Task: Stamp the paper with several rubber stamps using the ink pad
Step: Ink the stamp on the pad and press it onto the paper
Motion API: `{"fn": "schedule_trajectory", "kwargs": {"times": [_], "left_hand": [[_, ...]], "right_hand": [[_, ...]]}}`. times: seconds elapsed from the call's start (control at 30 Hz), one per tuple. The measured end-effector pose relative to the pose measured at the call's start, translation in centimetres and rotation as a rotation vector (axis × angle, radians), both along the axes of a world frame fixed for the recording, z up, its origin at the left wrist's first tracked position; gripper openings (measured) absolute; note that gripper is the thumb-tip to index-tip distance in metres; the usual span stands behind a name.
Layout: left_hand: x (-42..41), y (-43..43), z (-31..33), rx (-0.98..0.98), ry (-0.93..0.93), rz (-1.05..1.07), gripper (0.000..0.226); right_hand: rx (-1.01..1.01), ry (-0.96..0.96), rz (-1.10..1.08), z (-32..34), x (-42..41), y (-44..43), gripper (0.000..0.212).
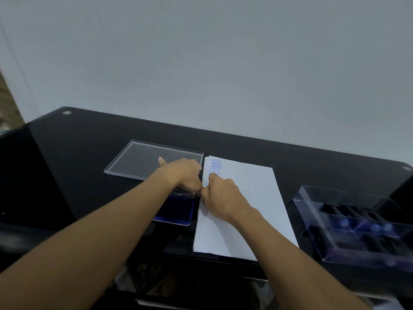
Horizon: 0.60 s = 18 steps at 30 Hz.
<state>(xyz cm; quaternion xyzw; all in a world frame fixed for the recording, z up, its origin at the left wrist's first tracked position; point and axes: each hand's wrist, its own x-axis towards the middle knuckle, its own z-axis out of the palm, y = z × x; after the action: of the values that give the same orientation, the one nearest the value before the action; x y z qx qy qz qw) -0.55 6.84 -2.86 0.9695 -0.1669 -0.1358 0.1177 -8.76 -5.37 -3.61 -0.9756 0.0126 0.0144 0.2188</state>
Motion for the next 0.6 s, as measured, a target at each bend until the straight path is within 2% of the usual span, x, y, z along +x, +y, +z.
{"fn": "schedule_trajectory", "kwargs": {"times": [0.6], "left_hand": [[-0.85,-0.19,0.64,0.011,0.004,0.024,0.03]], "right_hand": [[0.002,-0.022,0.023,0.07,-0.29,-0.05,0.016]]}}
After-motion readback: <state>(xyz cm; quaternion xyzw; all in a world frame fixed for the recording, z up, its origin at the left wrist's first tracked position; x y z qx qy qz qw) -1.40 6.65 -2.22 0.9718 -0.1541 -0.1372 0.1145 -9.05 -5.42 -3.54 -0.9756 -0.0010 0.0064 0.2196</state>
